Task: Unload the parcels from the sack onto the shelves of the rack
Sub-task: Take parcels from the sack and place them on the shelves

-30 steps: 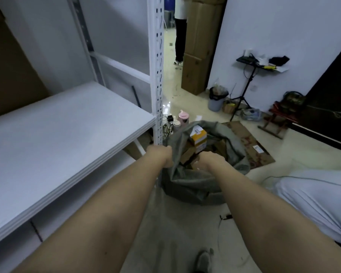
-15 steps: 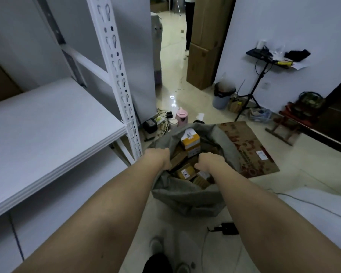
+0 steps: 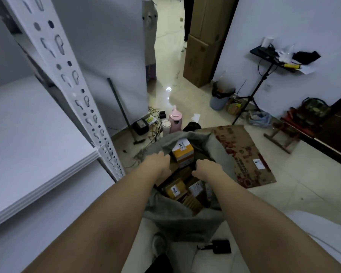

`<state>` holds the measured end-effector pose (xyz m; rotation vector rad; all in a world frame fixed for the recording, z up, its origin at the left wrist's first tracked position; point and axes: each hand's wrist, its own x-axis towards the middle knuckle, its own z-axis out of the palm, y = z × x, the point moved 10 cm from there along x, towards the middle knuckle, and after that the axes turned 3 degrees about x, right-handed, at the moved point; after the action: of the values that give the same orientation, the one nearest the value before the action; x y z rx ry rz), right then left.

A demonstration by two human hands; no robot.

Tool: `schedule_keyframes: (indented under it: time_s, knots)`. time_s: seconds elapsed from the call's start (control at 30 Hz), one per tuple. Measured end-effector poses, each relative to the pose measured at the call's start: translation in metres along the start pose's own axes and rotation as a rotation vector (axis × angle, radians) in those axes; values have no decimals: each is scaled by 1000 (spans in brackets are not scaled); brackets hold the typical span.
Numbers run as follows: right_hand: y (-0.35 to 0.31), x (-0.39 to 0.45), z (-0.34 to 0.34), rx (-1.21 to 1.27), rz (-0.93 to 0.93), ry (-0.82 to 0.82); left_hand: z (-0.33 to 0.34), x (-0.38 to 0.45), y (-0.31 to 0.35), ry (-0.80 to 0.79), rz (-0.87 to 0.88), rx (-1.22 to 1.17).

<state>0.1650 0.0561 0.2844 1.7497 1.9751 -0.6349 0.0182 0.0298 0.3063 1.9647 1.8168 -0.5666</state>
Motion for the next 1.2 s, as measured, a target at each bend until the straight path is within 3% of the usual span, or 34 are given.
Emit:
schedule_keyframes:
  time_s: [0.4, 0.67, 1.2]
  knots:
    - [8, 102, -7, -7, -26, 14, 0, 99, -3, -5, 12, 27]
    - [14, 221, 27, -48, -43, 36, 47, 209, 0, -61, 31, 84]
    - [-25, 404, 100, -138, 13, 145, 165, 360, -7, -150, 155, 739]
